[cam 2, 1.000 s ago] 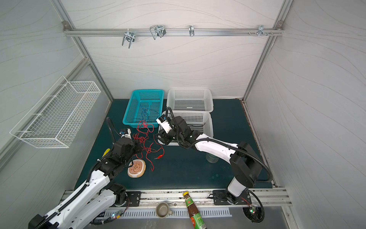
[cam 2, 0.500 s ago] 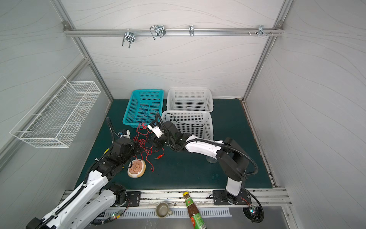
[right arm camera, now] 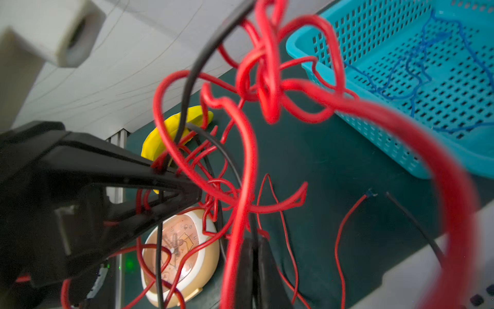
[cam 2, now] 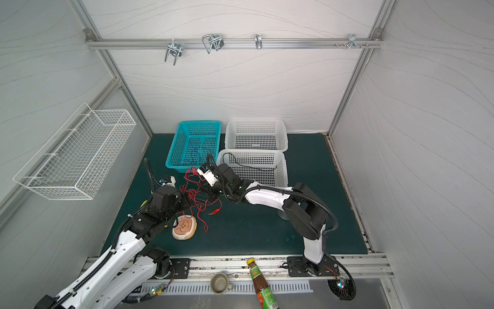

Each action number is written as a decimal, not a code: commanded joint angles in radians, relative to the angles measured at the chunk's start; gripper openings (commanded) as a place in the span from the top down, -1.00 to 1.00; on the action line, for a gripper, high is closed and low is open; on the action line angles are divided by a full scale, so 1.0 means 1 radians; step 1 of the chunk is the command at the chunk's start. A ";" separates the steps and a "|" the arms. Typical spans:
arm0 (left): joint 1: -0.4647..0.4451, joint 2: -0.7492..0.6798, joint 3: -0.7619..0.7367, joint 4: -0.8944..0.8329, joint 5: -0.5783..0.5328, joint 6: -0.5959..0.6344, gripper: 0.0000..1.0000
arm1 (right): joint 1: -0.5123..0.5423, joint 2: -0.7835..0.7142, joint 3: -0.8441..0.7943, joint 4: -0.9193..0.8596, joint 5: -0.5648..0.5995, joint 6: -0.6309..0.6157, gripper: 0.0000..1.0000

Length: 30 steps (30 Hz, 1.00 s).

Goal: Untangle the cables

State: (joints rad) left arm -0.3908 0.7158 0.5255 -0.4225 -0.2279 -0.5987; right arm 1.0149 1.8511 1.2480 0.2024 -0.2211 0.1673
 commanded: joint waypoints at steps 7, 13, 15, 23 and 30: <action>0.003 0.029 0.033 -0.070 -0.155 -0.079 0.96 | 0.008 -0.070 -0.027 0.020 0.008 -0.033 1.00; 0.003 0.076 0.030 -0.078 -0.103 -0.087 0.81 | 0.007 -0.121 -0.065 0.042 -0.036 -0.035 1.00; 0.003 0.091 0.029 -0.083 -0.096 -0.092 0.70 | 0.007 -0.123 -0.066 0.048 -0.047 -0.038 1.00; 0.003 0.114 0.041 -0.066 -0.083 -0.083 0.32 | 0.008 -0.086 -0.032 0.055 -0.044 -0.045 1.00; 0.003 0.112 0.046 -0.051 -0.074 -0.067 -0.05 | -0.002 -0.061 0.005 0.057 -0.025 -0.046 1.00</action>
State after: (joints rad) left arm -0.3908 0.8284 0.5255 -0.4976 -0.2947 -0.6666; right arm 1.0168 1.7737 1.2076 0.2272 -0.2474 0.1383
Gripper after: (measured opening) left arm 0.510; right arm 0.053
